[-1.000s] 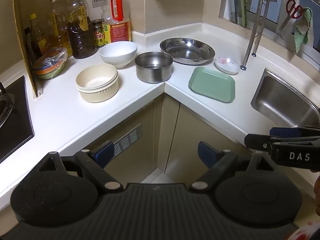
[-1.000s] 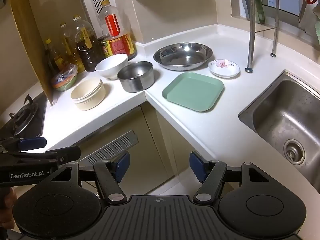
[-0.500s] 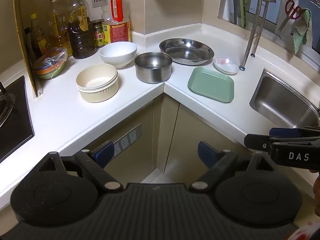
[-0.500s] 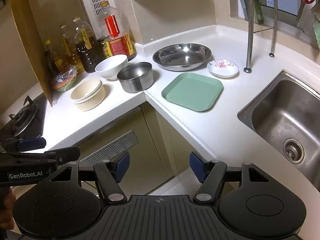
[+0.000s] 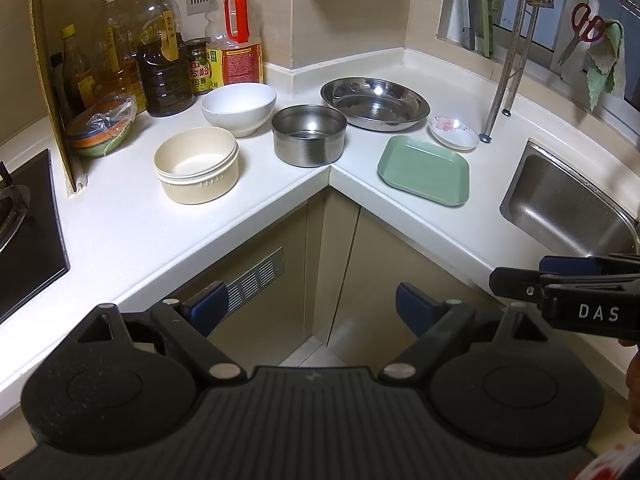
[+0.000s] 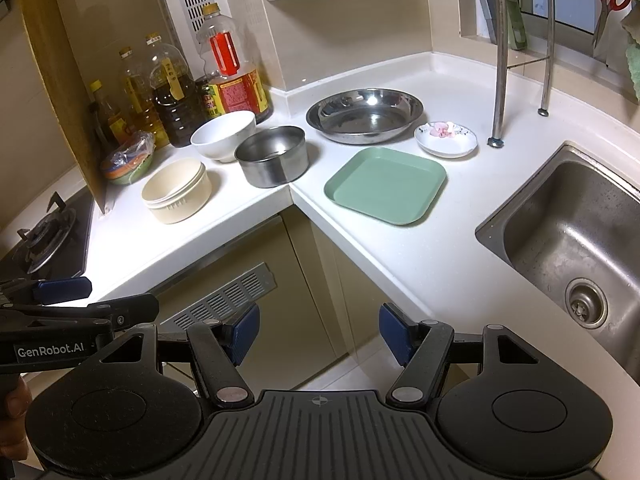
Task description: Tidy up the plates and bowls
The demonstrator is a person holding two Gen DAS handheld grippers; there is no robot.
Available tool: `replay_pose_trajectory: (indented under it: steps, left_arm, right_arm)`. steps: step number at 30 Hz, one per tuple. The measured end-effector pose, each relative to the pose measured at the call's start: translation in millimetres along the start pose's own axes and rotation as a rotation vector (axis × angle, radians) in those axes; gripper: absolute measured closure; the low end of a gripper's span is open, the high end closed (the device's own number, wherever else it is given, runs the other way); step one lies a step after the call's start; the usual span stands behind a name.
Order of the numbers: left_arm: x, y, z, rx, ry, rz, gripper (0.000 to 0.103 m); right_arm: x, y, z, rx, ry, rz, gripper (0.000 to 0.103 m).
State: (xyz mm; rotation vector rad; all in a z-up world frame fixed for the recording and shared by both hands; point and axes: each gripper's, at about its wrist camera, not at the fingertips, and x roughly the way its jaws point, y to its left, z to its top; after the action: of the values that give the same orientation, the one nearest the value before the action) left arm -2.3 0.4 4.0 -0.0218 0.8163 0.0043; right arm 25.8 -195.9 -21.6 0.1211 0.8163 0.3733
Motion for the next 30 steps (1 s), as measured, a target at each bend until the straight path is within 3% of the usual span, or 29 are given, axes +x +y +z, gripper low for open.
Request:
replay_pose_trajectory:
  steps: [30]
  left_arm:
    - [1.0,6.3,0.3,-0.012,0.003,-0.008,0.013]
  right_arm:
    - [1.7,0.9,2.8,0.0,0.002,-0.003,0.037]
